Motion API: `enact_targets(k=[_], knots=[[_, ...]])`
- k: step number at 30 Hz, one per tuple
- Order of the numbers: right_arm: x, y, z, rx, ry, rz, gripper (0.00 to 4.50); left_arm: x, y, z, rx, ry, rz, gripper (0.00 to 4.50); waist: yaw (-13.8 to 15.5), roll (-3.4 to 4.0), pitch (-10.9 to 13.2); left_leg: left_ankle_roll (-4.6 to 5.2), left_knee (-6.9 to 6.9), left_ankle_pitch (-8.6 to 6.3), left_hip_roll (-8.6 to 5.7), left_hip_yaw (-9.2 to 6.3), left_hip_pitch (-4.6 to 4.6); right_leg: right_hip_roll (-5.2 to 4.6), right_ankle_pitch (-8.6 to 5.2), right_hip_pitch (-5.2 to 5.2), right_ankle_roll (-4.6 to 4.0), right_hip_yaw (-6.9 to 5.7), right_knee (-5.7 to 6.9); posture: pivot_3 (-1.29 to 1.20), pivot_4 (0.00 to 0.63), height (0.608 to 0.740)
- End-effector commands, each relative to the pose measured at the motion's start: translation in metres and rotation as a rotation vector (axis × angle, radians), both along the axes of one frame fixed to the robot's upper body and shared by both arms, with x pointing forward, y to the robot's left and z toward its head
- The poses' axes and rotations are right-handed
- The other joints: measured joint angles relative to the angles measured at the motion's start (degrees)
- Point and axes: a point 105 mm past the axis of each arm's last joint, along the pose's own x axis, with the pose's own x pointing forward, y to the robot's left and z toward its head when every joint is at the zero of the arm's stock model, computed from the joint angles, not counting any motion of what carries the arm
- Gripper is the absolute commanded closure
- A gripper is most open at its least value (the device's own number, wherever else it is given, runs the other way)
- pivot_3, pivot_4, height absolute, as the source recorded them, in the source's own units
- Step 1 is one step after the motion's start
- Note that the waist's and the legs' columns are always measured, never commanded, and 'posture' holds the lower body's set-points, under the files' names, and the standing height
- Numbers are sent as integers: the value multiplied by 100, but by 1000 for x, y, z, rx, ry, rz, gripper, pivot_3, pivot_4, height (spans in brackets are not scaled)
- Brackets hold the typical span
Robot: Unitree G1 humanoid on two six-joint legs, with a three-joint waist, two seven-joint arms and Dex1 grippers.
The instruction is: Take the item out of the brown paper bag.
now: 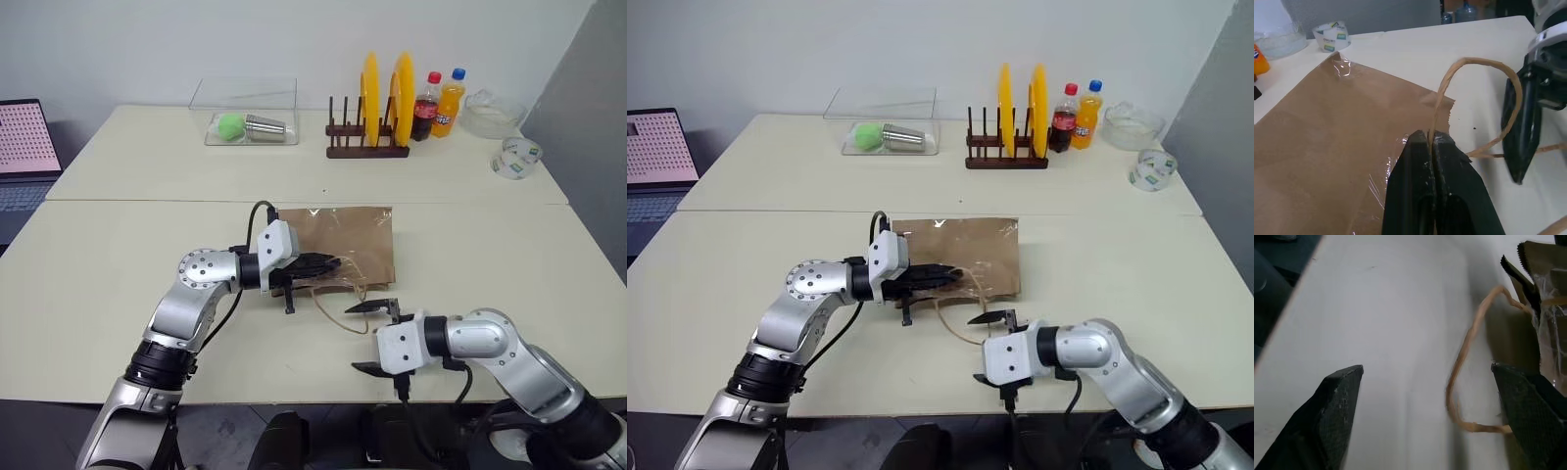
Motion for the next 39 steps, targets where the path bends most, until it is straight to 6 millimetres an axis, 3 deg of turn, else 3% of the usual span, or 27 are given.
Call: enact_targets(k=[1,5,10,23,39], knots=[[6,-3,-6,-34,-16,-3,1284,3,-1,18,-33,-65,26,4500,1,0,0,0,0,0,0,0,0,0,0,0,0,0,0,0,150,740],[6,-5,-16,-80,1,1,2839,14,-3,30,-80,-62,102,4500,4,0,0,0,0,0,-1,-3,-1,-1,0,0,-1,0,0,0,150,740],[3,-6,-27,-119,49,-11,4476,30,-7,52,-138,-55,187,4500,2,-1,0,0,3,0,-3,-4,7,0,1,10,1,0,2,0,150,740],[-3,-14,-46,-226,87,-2,4476,74,9,119,-240,-114,365,4500,9,-2,-1,-3,4,2,-9,-14,9,-2,1,15,2,-4,2,0,150,740],[-6,-17,-47,-251,92,9,4476,84,14,155,-319,-198,407,4500,10,-4,-3,-7,4,4,-10,-16,8,-5,0,15,2,-4,0,0,150,740]])
